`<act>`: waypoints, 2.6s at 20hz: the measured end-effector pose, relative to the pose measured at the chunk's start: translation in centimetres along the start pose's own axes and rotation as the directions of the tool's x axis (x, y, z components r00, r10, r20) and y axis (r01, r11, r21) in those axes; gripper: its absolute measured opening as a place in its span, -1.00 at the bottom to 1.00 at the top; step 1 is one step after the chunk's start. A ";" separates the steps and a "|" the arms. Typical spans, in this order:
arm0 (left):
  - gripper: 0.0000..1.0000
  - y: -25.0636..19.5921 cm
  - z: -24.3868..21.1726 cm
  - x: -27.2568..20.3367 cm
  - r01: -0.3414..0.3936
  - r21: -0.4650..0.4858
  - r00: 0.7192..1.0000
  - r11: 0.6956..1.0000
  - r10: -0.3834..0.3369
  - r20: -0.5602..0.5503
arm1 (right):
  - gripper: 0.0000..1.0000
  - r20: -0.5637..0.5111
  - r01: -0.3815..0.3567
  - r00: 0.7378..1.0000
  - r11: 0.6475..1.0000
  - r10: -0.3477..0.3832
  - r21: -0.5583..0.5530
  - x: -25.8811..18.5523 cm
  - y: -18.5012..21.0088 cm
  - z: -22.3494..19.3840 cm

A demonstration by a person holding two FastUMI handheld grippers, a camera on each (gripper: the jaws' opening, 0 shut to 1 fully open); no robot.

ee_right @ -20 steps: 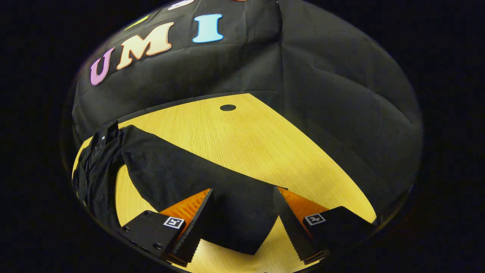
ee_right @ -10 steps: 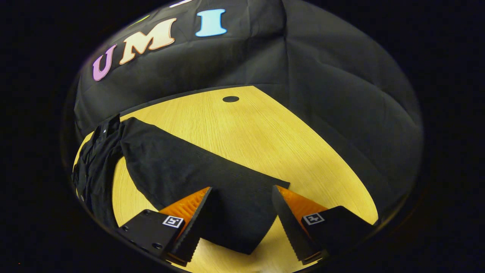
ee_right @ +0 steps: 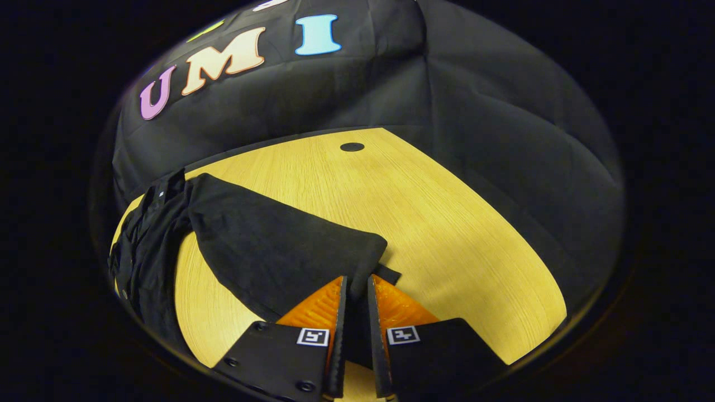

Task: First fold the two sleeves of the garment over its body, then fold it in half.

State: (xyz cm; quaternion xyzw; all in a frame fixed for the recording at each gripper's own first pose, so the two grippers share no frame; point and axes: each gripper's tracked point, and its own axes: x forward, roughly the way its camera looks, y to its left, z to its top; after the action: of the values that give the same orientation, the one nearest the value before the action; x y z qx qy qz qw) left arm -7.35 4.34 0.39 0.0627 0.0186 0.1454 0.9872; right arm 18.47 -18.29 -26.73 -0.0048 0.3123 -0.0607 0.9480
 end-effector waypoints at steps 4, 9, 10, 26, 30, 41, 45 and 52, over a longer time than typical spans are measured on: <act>0.87 0.0 0.0 0.3 0.013 -0.003 1.000 1.000 -0.013 0.000 | -0.84 -0.016 0.016 1.000 1.000 -0.016 0.020 -0.2 0.1 0.0; 0.87 0.6 -0.8 0.6 0.016 -0.018 1.000 1.000 -0.016 -0.013 | -0.94 -0.052 0.060 0.997 0.997 -0.057 0.043 -0.5 0.3 0.2; 0.87 0.7 -0.9 0.7 0.018 -0.024 1.000 1.000 -0.018 -0.017 | -0.94 -0.052 0.066 0.997 0.996 -0.063 0.054 -0.6 0.3 0.3; 0.88 3.4 -5.1 2.6 0.048 -0.071 0.994 0.996 -0.055 -0.091 | -0.94 0.200 -0.040 0.979 0.999 0.036 0.014 -8.5 14.9 10.4; 0.88 3.8 -6.0 3.5 0.074 -0.058 0.991 0.996 -0.080 -0.105 | -0.95 0.238 -0.121 0.964 0.993 0.118 0.001 -10.4 21.2 11.8; 0.88 6.3 -11.9 6.7 0.092 -0.055 0.974 0.994 -0.102 -0.203 | -0.95 0.301 -0.359 0.867 0.916 0.398 -0.177 -16.0 40.2 13.5; 0.88 7.2 -15.2 7.8 0.095 -0.035 0.962 0.995 -0.101 -0.252 | -0.95 0.269 -0.432 0.829 0.867 0.490 -0.247 -17.3 46.9 11.9; 0.89 10.9 -19.7 9.8 0.042 -0.050 0.946 0.998 -0.055 -0.320 | -0.96 0.190 -0.525 0.775 0.781 0.603 -0.339 -17.1 57.6 8.5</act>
State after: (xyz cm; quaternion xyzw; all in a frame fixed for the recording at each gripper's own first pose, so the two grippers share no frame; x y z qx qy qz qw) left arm -2.18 19.80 -17.89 0.0170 0.1773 0.1297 0.9754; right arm 16.32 40.63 -12.45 -0.0464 0.1626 0.2727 0.9471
